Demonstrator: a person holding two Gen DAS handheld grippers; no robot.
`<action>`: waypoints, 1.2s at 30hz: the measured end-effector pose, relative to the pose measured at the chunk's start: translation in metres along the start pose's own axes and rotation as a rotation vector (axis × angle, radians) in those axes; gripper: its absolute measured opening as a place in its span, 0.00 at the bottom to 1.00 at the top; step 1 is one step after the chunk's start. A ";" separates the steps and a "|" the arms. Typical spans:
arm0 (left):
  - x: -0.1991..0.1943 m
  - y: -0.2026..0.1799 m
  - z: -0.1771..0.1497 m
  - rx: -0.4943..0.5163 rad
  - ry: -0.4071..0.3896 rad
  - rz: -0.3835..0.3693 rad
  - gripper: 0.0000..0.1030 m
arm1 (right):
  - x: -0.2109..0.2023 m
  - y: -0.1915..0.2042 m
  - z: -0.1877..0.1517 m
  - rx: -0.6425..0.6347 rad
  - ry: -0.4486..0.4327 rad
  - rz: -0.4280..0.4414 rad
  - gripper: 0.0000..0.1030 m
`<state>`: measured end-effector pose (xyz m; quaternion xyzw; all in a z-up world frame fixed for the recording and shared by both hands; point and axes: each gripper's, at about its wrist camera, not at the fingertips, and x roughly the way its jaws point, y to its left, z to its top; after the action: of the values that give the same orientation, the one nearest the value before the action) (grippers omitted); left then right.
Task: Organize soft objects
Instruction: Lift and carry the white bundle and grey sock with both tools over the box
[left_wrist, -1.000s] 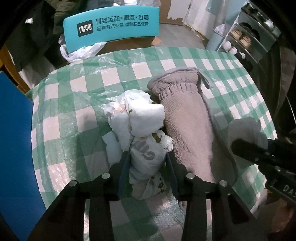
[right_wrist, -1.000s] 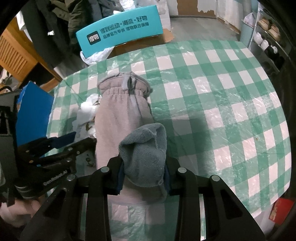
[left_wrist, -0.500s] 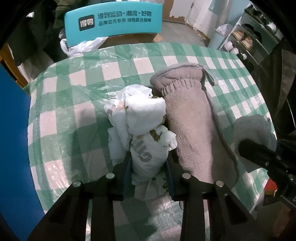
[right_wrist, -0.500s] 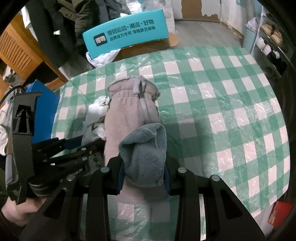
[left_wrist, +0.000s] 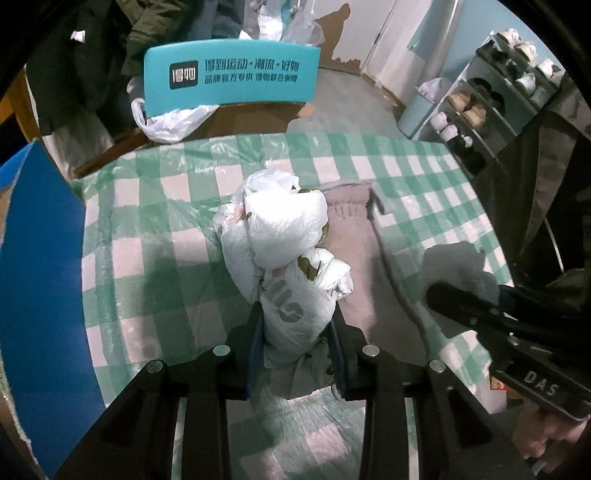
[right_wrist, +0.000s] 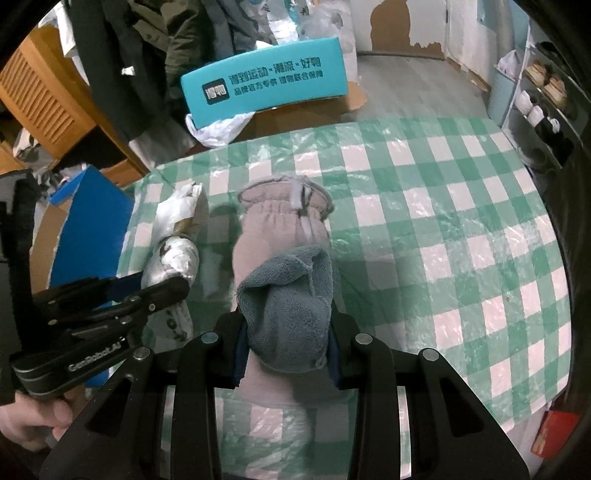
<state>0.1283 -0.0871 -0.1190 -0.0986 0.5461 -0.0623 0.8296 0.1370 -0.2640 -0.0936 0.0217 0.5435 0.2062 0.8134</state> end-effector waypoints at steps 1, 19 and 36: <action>-0.005 0.000 0.000 0.000 -0.007 -0.003 0.31 | -0.001 0.001 0.000 -0.003 -0.003 0.002 0.32; -0.068 0.011 -0.010 -0.009 -0.092 -0.033 0.31 | -0.038 0.037 0.004 -0.073 -0.077 0.037 0.32; -0.122 0.028 -0.026 -0.005 -0.174 0.006 0.31 | -0.070 0.087 0.001 -0.167 -0.130 0.102 0.32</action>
<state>0.0556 -0.0361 -0.0267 -0.1042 0.4724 -0.0499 0.8738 0.0886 -0.2098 -0.0091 -0.0053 0.4685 0.2898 0.8345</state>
